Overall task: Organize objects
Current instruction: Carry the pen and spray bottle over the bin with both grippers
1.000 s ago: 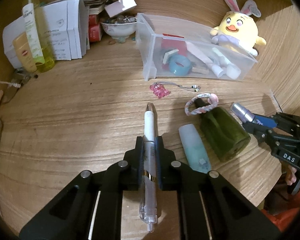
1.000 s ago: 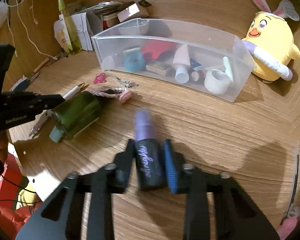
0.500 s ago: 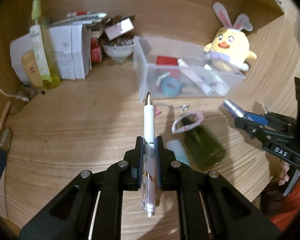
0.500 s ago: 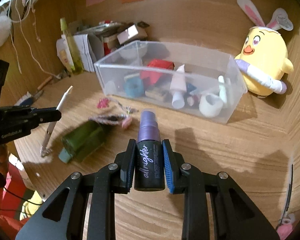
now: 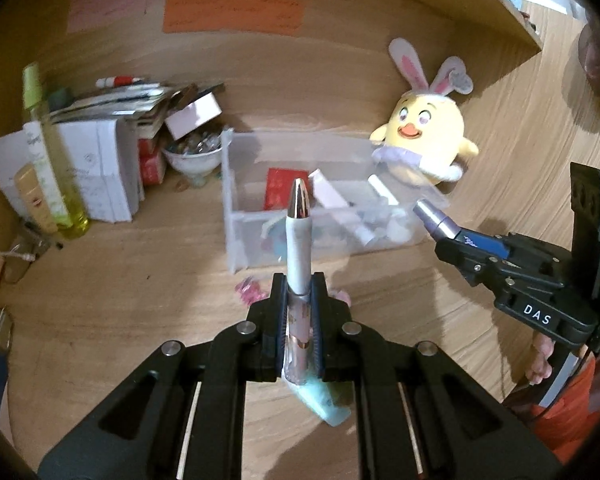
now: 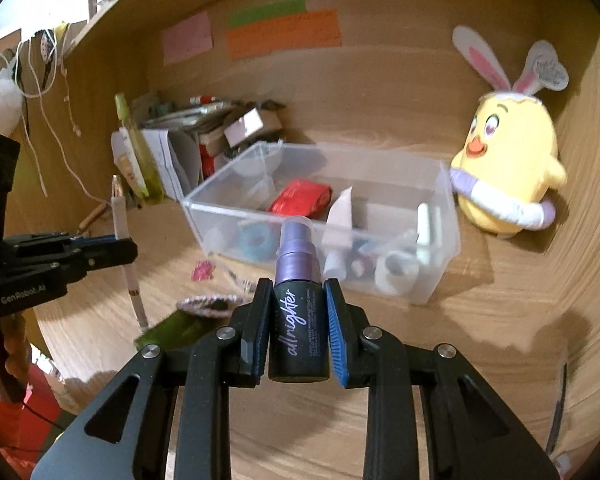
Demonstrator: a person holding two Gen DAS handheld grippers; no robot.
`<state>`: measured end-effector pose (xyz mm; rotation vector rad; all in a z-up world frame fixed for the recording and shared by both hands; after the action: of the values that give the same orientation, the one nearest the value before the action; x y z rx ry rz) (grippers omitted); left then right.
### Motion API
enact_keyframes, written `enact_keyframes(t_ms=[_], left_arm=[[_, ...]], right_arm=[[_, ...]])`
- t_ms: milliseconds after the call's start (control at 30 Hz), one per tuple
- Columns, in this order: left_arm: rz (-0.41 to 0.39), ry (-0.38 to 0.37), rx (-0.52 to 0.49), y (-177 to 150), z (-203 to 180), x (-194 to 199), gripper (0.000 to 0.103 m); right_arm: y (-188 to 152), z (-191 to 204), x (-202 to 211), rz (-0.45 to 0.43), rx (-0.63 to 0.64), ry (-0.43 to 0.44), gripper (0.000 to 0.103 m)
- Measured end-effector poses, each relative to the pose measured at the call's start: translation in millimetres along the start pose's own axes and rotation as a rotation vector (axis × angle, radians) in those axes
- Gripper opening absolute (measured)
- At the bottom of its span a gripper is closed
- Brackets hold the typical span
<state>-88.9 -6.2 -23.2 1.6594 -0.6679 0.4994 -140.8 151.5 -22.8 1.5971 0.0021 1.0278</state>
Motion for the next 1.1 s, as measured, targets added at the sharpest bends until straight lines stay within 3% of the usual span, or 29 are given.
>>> enact_keyframes(t_ms=[500,1100], left_arm=[[-0.020,-0.078,-0.010,53,-12,-24,0.010],[-0.065,-0.079,-0.012,125,-16,-46,0.010]], right_arm=[[33,-30,-9,-0.037,-0.019,-0.054,0.023],[63,-45,-49,-0.002,0.003,-0.083,0.023]])
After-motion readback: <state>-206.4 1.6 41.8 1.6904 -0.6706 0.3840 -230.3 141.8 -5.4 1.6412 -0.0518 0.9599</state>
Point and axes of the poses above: each gripper's, at about its wrist camera, not at the fingertips, and x roughly against the way its jaws point, z to its left, y to its top, the point moved 5 cm from there along -x, roughly the way its jaws point, and after that the axes turned 2 degrees about x, right-handed, at the moved point
